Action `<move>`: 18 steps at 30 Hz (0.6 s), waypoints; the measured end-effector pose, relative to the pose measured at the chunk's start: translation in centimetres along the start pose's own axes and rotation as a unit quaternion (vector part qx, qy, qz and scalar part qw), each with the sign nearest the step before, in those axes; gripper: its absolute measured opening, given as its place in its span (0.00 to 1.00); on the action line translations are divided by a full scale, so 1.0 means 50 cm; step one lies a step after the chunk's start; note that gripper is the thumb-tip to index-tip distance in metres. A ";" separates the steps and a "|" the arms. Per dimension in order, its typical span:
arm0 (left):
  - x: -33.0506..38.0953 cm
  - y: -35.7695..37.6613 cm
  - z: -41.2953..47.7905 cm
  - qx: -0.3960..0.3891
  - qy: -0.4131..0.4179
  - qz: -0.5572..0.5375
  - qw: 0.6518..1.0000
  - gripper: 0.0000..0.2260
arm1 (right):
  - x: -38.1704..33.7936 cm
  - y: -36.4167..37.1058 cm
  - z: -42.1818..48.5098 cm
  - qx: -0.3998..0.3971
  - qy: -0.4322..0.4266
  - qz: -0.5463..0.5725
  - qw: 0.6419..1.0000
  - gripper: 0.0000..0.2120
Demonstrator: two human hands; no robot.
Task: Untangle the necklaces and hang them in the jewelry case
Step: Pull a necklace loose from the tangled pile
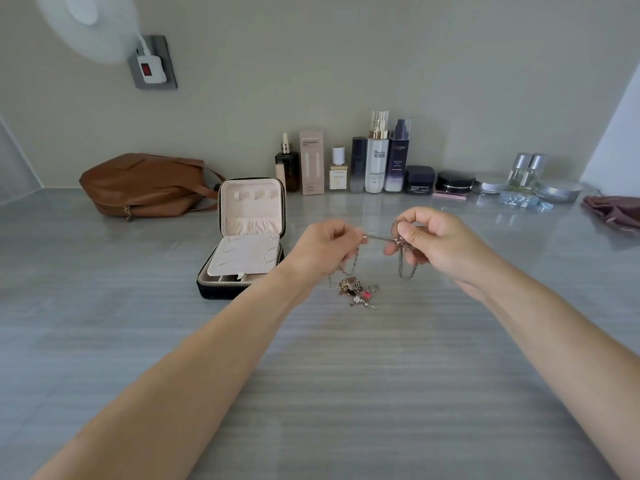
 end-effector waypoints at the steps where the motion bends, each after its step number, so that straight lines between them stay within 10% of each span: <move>1: 0.002 -0.011 0.005 0.035 0.011 0.006 0.999 0.10 | 0.004 -0.006 0.002 0.015 0.010 -0.005 1.000 0.10; 11: -0.011 -0.079 0.037 0.169 0.049 0.156 0.972 0.12 | 0.068 -0.100 0.016 0.192 0.169 0.167 0.952 0.06; 18: -0.033 -0.062 0.062 0.110 0.037 0.337 0.934 0.09 | 0.130 -0.163 0.026 0.224 0.184 0.020 0.957 0.03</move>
Point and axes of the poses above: each hand's wrist, its own z-axis towards the middle knuckle, its own y-axis out of the palm, x = y × z, the point moved 6 cm from there along z, towards the middle knuckle, and after that the axes turned 7 degrees about x, right-handed, at the moved point
